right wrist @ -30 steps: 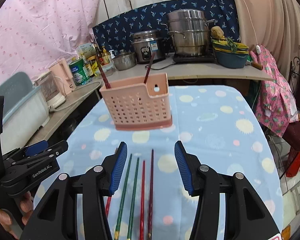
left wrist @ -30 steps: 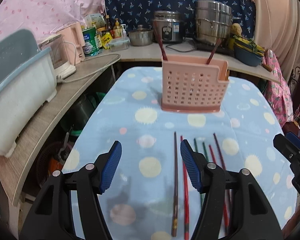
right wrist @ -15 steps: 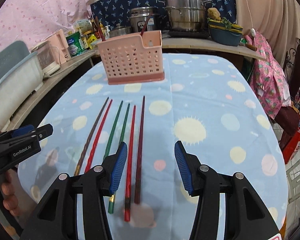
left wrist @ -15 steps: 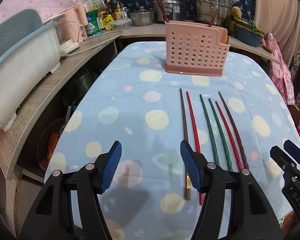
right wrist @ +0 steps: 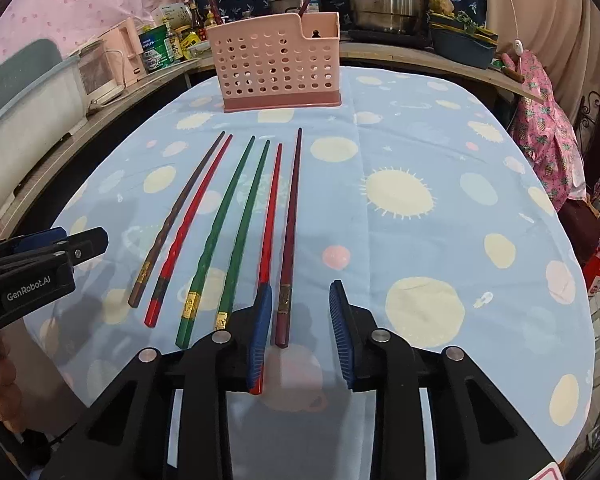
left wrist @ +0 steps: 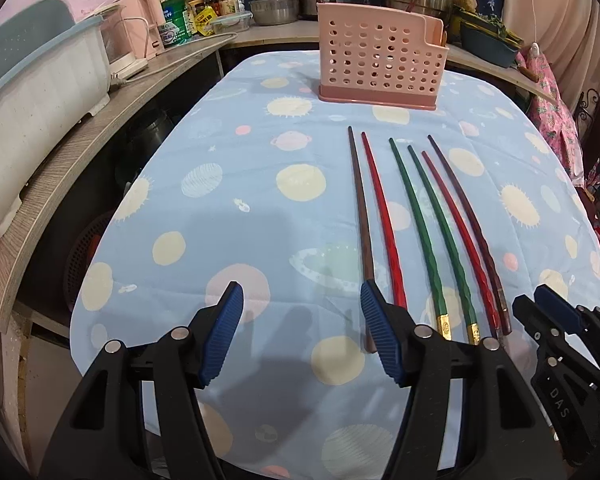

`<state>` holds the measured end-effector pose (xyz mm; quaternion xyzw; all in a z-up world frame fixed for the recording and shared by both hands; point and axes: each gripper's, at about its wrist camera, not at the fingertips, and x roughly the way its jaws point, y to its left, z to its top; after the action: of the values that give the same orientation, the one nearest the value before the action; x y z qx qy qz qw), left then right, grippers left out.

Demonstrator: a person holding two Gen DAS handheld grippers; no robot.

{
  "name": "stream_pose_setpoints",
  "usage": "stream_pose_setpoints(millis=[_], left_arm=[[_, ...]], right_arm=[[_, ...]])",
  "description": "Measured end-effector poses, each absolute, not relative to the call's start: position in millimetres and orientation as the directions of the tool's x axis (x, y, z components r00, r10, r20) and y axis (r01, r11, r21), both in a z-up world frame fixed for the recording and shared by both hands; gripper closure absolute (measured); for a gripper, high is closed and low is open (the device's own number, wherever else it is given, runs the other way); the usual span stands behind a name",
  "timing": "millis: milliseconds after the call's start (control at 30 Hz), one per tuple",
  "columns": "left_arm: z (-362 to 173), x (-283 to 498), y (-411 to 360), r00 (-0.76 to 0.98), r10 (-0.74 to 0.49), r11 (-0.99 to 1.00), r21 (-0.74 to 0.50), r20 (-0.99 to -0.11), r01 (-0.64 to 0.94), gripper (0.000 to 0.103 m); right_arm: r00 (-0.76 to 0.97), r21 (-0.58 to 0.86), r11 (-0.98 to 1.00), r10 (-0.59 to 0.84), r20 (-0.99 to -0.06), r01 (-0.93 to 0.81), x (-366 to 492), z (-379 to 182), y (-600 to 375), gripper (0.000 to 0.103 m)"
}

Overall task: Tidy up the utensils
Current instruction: 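Move both tools back toward the remaining chopsticks, then grasp a dark-red chopstick with the right tool while the left tool grasps a brown one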

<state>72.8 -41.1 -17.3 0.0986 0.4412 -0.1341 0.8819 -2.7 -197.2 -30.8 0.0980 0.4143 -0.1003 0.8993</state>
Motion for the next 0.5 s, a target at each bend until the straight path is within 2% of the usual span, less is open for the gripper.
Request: stream_pose_setpoints(millis=[500], left_arm=[[-28.0,73.1,-42.8,0.547,-0.15,0.941,0.05,-0.824,0.334,0.045]], right_arm=[[0.602,0.111,0.962,-0.066,-0.796,0.251,4.8,-50.0,-194.3,0.09]])
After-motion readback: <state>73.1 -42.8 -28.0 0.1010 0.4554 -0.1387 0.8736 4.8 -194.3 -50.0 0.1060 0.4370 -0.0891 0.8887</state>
